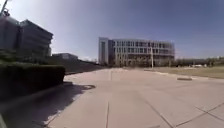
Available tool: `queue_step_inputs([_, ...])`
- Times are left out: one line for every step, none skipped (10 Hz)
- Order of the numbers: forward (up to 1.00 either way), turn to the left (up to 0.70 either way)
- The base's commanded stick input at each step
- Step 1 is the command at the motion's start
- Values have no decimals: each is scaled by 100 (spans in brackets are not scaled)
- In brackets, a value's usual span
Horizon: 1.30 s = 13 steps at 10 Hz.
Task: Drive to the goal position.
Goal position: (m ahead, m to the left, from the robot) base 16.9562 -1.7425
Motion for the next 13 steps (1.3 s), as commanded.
queue_step_inputs([100,0])
queue_step_inputs([100,0])
queue_step_inputs([100,0])
queue_step_inputs([100,0])
queue_step_inputs([100,0])
queue_step_inputs([100,0])
queue_step_inputs([100,0])
queue_step_inputs([100,0])
queue_step_inputs([100,0])
queue_step_inputs([100,0])
queue_step_inputs([100,0])
queue_step_inputs([100,0])
queue_step_inputs([100,0])
